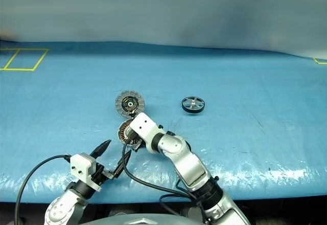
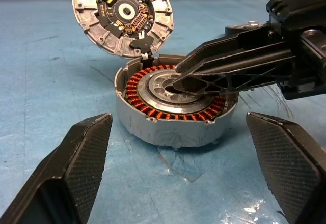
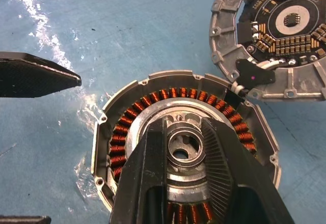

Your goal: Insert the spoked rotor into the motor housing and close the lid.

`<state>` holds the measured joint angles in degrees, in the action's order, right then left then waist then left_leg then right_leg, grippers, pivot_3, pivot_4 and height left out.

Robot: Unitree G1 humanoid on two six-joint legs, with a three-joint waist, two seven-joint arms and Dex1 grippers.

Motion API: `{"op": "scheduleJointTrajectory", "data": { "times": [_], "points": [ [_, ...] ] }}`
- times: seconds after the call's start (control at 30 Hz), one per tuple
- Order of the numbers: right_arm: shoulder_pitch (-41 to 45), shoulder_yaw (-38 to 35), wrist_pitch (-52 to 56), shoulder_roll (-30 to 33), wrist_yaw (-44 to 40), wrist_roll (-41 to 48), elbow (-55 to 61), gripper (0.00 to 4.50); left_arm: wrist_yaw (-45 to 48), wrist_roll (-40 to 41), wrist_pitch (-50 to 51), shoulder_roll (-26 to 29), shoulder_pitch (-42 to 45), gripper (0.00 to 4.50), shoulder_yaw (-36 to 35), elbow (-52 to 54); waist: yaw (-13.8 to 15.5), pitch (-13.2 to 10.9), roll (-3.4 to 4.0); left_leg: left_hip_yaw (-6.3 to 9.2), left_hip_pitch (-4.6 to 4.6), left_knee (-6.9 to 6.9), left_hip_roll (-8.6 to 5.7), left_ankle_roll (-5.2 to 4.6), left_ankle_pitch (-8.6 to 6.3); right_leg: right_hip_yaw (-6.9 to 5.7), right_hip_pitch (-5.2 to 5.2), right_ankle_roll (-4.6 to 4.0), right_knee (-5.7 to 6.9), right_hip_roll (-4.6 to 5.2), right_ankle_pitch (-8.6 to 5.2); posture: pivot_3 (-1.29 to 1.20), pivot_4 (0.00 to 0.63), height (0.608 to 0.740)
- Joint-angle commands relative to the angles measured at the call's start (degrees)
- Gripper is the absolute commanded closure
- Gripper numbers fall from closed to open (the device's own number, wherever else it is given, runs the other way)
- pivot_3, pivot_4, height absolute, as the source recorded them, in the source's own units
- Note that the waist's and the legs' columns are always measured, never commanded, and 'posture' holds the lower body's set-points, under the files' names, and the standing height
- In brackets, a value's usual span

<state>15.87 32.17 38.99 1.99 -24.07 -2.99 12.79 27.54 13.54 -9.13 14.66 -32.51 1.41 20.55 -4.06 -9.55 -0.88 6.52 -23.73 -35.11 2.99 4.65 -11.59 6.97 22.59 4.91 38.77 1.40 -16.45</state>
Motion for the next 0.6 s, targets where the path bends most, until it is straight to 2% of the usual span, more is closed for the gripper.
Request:
{"op": "scheduleJointTrajectory", "data": {
  "times": [0.03, 0.5, 0.53, 0.6],
  "points": [
    [1.30, -0.01, -1.76, -1.16, -0.09, 0.68, -0.64, 3.85, 0.40, 0.11, -1.93, -0.17, -0.50, 0.00, 0.37, 0.33, 0.00, 0.00, 0.00, 0.00, 0.00, 0.00, 0.00, 0.00, 0.00, 0.00, 0.00, 0.00, 0.00, 0.00, 0.00, 0.00, 0.150, 0.740],
    [1.08, 0.05, -2.10, -1.74, -0.47, 1.26, -4.36, 3.85, 1.59, 0.86, -2.95, 0.17, -0.36, 0.00, 0.10, -1.50, -0.25, 0.00, 0.01, 0.00, 0.02, 0.02, 0.00, 0.00, 0.00, 0.00, -0.01, 0.00, 0.01, -0.01, 0.00, 0.00, 0.150, 0.740],
    [0.97, 0.02, -1.98, -1.79, -0.56, 1.45, -4.17, 3.13, 1.64, 0.90, -2.97, 0.18, -0.41, 0.00, 0.08, -1.55, -0.28, 0.00, 0.01, 0.00, 0.02, 0.02, 0.00, 0.00, 0.00, 0.00, -0.01, 0.00, 0.01, -0.01, 0.00, 0.00, 0.150, 0.740],
    [0.76, -0.20, -1.55, -1.86, -0.89, 2.15, -3.34, 2.54, 1.67, 0.98, -3.04, 0.16, -0.56, 0.00, 0.09, -1.67, -0.30, 0.00, 0.01, 0.00, 0.03, 0.02, 0.00, 0.00, 0.00, 0.00, -0.01, 0.00, 0.01, -0.01, 0.00, 0.00, 0.150, 0.740]
  ]
}}
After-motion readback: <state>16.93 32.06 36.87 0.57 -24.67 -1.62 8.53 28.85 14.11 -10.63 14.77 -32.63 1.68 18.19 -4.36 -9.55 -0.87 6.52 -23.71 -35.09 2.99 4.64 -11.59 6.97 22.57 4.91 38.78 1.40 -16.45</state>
